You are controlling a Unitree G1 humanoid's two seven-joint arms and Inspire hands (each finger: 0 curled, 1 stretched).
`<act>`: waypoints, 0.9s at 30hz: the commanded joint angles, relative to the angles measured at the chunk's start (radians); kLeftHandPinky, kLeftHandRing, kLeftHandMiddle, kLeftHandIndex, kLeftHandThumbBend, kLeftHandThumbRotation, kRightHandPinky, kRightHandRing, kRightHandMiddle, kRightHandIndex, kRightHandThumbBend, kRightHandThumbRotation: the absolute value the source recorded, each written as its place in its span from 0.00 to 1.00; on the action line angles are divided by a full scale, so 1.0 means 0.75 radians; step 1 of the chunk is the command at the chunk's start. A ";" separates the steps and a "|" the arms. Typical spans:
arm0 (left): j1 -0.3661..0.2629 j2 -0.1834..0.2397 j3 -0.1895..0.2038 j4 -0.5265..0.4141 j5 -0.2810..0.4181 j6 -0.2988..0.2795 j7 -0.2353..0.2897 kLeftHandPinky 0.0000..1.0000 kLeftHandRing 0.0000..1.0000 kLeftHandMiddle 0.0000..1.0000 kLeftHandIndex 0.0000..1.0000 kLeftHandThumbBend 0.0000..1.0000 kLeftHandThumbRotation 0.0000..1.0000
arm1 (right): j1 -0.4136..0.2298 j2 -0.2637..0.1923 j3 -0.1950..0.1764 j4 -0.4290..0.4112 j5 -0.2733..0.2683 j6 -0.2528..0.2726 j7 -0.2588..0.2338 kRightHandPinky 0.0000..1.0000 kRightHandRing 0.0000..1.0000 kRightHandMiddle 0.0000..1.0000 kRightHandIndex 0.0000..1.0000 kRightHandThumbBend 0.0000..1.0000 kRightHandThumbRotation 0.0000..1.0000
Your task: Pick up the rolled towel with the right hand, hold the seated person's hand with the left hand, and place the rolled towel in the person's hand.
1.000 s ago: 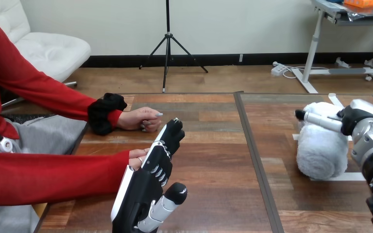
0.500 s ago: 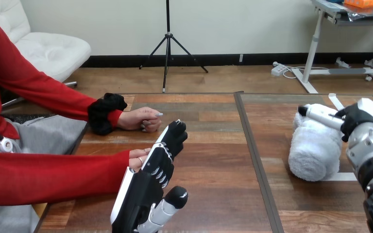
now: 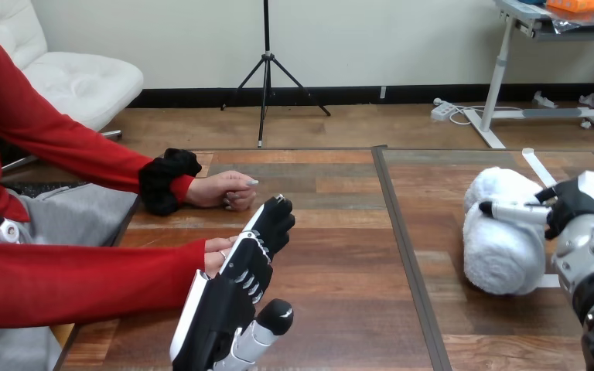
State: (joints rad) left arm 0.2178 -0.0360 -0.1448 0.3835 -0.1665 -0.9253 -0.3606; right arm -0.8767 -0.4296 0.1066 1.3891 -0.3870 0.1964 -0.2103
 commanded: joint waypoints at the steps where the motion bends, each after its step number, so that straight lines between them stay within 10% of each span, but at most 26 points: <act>1: -0.016 0.007 -0.014 -0.098 -0.034 0.009 -0.014 0.97 0.95 0.94 0.92 1.00 0.75 | 0.007 0.070 0.001 -0.019 0.004 -0.024 0.009 0.24 0.34 0.50 0.72 0.97 0.01; 27: -0.036 0.003 -0.001 -0.114 -0.039 0.047 -0.031 0.98 0.94 0.93 0.90 1.00 0.75 | 0.047 0.093 -0.106 -0.041 0.134 -0.231 0.049 0.31 0.42 0.58 0.49 0.87 0.00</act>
State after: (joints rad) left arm 0.2238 -0.0341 -0.1431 0.3454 -0.1978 -0.8921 -0.3865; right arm -0.8612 -0.3965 0.0373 1.3756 -0.3004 0.0622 -0.1923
